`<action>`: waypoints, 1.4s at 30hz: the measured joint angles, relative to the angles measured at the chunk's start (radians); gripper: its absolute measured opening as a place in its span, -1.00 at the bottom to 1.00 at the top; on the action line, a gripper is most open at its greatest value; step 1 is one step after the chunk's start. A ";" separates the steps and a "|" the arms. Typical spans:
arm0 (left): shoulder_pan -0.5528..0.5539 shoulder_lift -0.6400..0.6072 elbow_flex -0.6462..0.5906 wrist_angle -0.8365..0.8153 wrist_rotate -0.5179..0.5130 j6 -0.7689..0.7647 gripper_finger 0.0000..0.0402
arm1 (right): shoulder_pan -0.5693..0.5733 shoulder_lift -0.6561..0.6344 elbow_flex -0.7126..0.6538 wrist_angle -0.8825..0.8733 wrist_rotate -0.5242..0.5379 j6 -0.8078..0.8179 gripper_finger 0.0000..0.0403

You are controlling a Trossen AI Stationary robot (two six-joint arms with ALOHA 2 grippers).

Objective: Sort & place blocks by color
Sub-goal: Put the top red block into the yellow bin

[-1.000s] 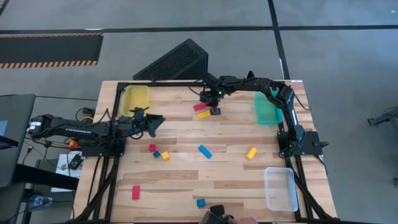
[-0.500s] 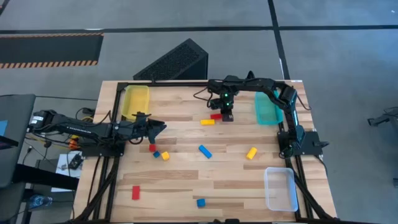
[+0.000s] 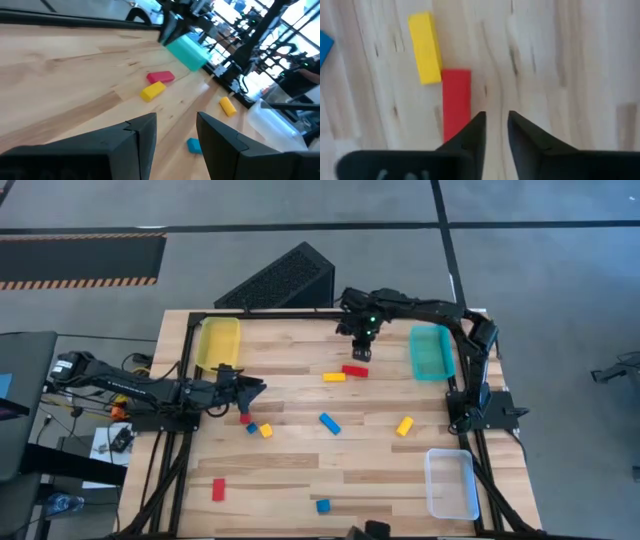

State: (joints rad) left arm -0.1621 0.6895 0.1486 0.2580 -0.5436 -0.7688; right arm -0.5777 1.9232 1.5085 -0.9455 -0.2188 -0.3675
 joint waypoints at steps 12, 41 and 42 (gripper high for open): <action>-0.002 0.000 0.000 -0.133 -0.040 -0.134 -0.36 | 0.074 0.000 -0.184 0.096 0.071 0.078 -0.06; -0.002 0.000 -0.001 -0.344 -0.090 -0.338 -0.03 | 0.178 -0.049 -0.368 0.391 0.254 0.274 -0.45; -0.002 0.000 -0.001 -0.343 -0.091 -0.364 -0.01 | 0.186 -0.064 -0.371 0.405 0.284 0.280 -0.45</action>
State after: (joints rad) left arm -0.1638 0.6895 0.1478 -0.0853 -0.6345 -1.1327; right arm -0.3915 1.8590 1.1378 -0.5403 0.0654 -0.0878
